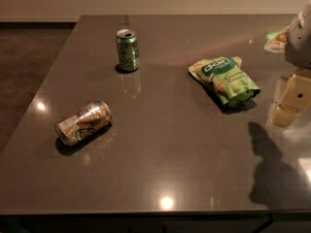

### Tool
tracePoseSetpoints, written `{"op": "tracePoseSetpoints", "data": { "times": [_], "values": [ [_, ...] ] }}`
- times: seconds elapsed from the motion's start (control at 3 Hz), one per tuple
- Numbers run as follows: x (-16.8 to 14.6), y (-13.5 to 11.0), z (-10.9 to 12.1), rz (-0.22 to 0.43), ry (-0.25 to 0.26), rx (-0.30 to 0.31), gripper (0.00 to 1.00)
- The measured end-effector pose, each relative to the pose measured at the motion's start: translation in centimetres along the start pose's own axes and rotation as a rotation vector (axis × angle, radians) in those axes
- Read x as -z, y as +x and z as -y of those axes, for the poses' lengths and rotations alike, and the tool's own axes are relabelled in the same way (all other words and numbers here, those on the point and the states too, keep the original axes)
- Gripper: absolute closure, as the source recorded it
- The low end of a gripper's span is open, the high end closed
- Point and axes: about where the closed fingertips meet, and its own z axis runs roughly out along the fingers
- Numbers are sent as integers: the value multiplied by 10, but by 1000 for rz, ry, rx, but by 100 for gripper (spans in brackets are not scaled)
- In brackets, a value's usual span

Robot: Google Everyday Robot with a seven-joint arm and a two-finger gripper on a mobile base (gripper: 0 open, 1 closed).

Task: Place orange can upright

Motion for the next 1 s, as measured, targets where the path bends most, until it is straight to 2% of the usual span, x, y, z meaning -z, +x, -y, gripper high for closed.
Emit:
{"op": "tracePoseSetpoints", "data": {
  "times": [0.33,0.67,1.0],
  "values": [
    [0,-4,1,9,1,12,0],
    [-2,-54,5,100,0,144,0],
    [-6,-93,5,152,-8,238,0]
  ]
}}
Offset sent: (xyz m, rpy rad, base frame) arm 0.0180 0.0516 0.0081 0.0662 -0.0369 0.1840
